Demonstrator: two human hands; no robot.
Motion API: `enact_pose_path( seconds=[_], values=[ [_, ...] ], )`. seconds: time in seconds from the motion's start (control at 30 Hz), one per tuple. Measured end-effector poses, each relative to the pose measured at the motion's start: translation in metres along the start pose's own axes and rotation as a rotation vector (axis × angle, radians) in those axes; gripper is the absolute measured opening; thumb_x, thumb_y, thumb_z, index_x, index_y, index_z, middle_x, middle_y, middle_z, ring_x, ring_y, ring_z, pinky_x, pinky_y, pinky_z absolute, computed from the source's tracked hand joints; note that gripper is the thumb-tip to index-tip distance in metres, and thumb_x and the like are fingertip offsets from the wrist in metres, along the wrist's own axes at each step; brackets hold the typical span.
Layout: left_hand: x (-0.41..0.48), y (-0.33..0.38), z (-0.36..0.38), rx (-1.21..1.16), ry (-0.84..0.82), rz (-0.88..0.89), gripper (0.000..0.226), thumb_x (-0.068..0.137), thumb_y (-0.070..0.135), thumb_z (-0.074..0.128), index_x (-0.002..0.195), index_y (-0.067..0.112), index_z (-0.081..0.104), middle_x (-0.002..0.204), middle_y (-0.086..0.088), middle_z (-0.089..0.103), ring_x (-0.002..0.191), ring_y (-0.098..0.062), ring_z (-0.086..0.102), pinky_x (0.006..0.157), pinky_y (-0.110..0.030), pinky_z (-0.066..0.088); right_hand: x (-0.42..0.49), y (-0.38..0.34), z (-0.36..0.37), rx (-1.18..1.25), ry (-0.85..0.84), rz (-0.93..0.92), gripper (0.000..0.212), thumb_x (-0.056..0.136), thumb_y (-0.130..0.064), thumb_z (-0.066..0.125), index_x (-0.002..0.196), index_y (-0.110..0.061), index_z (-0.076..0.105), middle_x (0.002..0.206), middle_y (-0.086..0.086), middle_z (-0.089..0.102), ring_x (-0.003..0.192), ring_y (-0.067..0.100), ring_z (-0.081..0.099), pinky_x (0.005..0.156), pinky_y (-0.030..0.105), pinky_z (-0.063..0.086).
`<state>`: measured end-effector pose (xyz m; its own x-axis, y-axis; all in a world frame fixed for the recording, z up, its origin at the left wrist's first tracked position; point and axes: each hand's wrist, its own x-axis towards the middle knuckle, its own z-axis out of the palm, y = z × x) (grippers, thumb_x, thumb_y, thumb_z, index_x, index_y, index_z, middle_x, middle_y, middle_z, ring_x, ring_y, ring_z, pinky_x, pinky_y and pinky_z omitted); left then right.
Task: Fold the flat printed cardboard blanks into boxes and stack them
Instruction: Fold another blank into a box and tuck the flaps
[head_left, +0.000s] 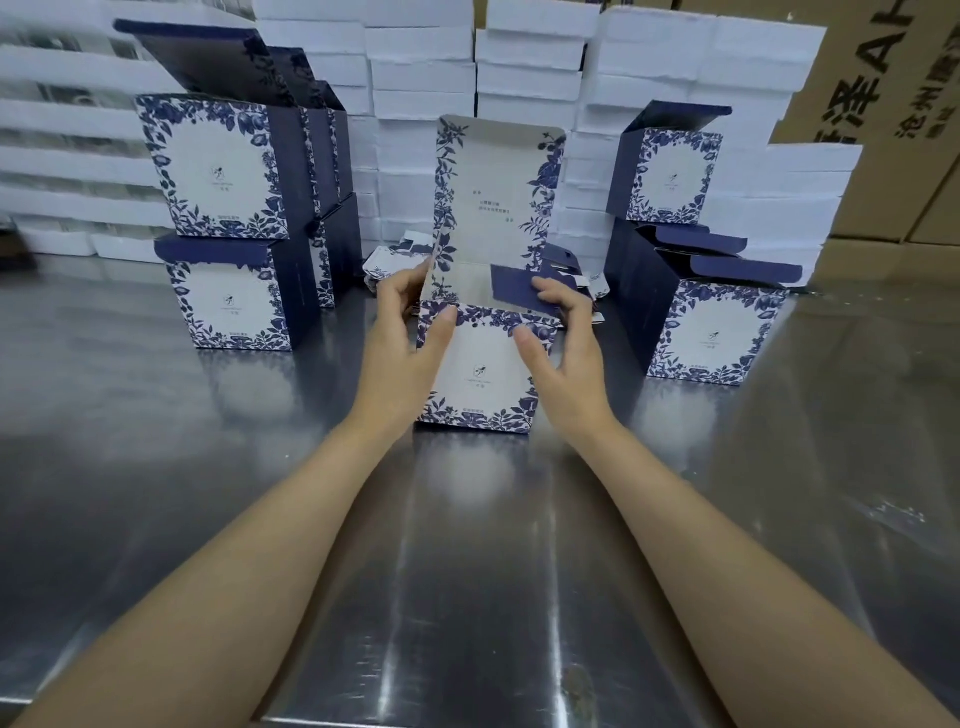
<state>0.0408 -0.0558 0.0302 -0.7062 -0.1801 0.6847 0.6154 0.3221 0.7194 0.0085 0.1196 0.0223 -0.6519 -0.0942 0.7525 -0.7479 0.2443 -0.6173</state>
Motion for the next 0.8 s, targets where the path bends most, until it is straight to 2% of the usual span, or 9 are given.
enact_pose_path(
  seconds=[0.07,0.1,0.17,0.27,0.37,0.47,0.53,0.67,0.8],
  values=[
    [0.003,0.000,-0.002,0.109,-0.024,0.049,0.038,0.095,0.024,0.049,0.133,0.023,0.047,0.131,0.010,0.053,0.123,-0.002,0.048,0.105,-0.019,0.036,0.003,0.000,0.000,-0.075,-0.003,-0.037,0.033,0.091,-0.041,0.051,0.117,-0.020,0.050,0.132,-0.001,0.051,0.126,0.013,0.047,0.106,0.039,0.038],
    [0.004,-0.001,-0.003,0.152,-0.032,0.067,0.036,0.095,0.022,0.047,0.131,0.019,0.051,0.130,0.009,0.053,0.123,-0.002,0.047,0.104,-0.015,0.034,0.004,0.000,0.000,-0.109,-0.013,-0.054,0.035,0.092,-0.041,0.048,0.117,-0.016,0.053,0.130,0.000,0.051,0.125,0.014,0.046,0.106,0.038,0.037],
    [0.007,-0.001,-0.006,0.186,-0.037,0.081,0.028,0.093,0.021,0.046,0.117,0.015,0.059,0.125,0.008,0.054,0.119,-0.004,0.048,0.100,-0.017,0.036,0.005,0.000,0.001,-0.147,-0.029,-0.074,0.038,0.094,-0.041,0.045,0.116,-0.011,0.055,0.127,0.000,0.050,0.124,0.015,0.045,0.106,0.035,0.036],
    [0.008,0.000,-0.007,0.224,-0.025,0.087,0.025,0.091,0.024,0.044,0.103,0.011,0.062,0.116,0.009,0.054,0.116,-0.016,0.050,0.097,-0.027,0.040,0.005,0.001,0.001,-0.171,-0.033,-0.093,0.035,0.094,-0.039,0.044,0.109,-0.010,0.056,0.119,-0.005,0.050,0.115,0.012,0.044,0.101,0.024,0.033],
    [0.008,0.001,-0.007,0.289,0.000,0.154,0.032,0.090,0.031,0.038,0.094,0.009,0.062,0.106,0.008,0.055,0.107,-0.019,0.050,0.091,-0.018,0.034,0.005,0.000,0.002,-0.150,-0.021,-0.075,0.032,0.094,-0.038,0.042,0.103,-0.011,0.055,0.113,-0.006,0.048,0.109,0.010,0.040,0.096,0.016,0.030],
    [0.012,0.004,-0.009,0.082,-0.019,0.089,0.040,0.089,0.034,0.034,0.080,0.005,0.059,0.088,0.017,0.053,0.091,-0.010,0.052,0.084,-0.018,0.036,0.005,-0.002,0.002,-0.121,-0.028,-0.083,0.031,0.095,-0.038,0.038,0.096,-0.010,0.052,0.107,-0.006,0.047,0.106,0.014,0.039,0.094,0.016,0.029],
    [0.015,0.004,-0.010,-0.033,-0.026,0.004,0.040,0.089,0.038,0.032,0.072,0.009,0.054,0.078,0.019,0.052,0.080,-0.003,0.050,0.077,-0.015,0.035,0.005,-0.003,0.002,-0.123,-0.034,-0.103,0.030,0.096,-0.042,0.037,0.090,-0.015,0.047,0.102,-0.004,0.047,0.104,0.016,0.039,0.092,0.014,0.028],
    [0.015,0.002,-0.011,-0.021,0.028,0.003,0.033,0.088,0.037,0.031,0.064,0.018,0.041,0.071,0.015,0.048,0.073,-0.008,0.043,0.071,-0.025,0.033,0.006,-0.006,0.004,-0.120,-0.026,-0.131,0.045,0.096,-0.060,0.029,0.086,-0.018,0.042,0.097,-0.002,0.048,0.102,0.016,0.039,0.089,0.015,0.028],
    [0.016,0.003,-0.011,-0.019,0.046,0.009,0.030,0.089,0.035,0.031,0.063,0.021,0.034,0.065,0.010,0.039,0.067,-0.009,0.035,0.064,-0.029,0.028,0.006,-0.006,0.005,-0.114,-0.016,-0.135,0.045,0.097,-0.058,0.031,0.083,-0.016,0.043,0.094,-0.003,0.047,0.100,0.016,0.039,0.088,0.015,0.029]
  ],
)
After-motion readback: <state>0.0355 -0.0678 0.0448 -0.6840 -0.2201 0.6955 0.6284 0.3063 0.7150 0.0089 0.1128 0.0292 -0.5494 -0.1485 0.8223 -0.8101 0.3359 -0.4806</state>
